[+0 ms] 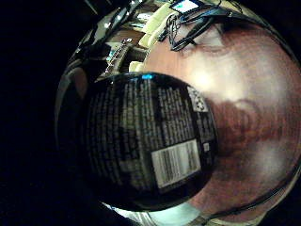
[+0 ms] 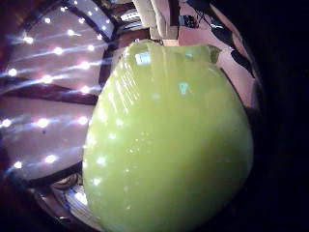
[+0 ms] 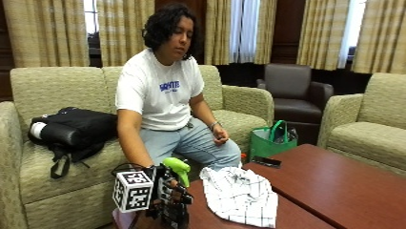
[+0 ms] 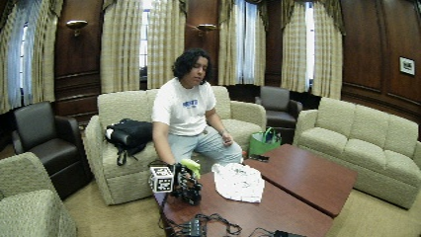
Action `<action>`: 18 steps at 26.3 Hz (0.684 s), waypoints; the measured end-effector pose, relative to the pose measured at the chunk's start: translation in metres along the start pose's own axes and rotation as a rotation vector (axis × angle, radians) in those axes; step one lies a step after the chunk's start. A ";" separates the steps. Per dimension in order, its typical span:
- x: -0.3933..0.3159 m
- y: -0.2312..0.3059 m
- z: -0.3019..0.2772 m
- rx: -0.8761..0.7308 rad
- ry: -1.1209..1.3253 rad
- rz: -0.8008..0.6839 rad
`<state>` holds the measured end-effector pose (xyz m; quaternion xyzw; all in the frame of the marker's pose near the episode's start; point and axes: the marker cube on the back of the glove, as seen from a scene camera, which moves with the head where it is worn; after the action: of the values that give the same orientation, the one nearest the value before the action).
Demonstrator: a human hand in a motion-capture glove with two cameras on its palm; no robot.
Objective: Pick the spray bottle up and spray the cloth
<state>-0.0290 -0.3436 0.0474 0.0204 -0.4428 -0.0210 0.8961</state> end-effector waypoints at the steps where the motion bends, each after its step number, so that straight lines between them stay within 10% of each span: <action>1: -0.001 -0.002 0.002 -0.003 0.002 -0.002; 18: -0.009 -0.028 0.026 0.105 0.009 -0.058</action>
<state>-0.0556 -0.3715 0.0547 0.0802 -0.4387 -0.0236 0.8948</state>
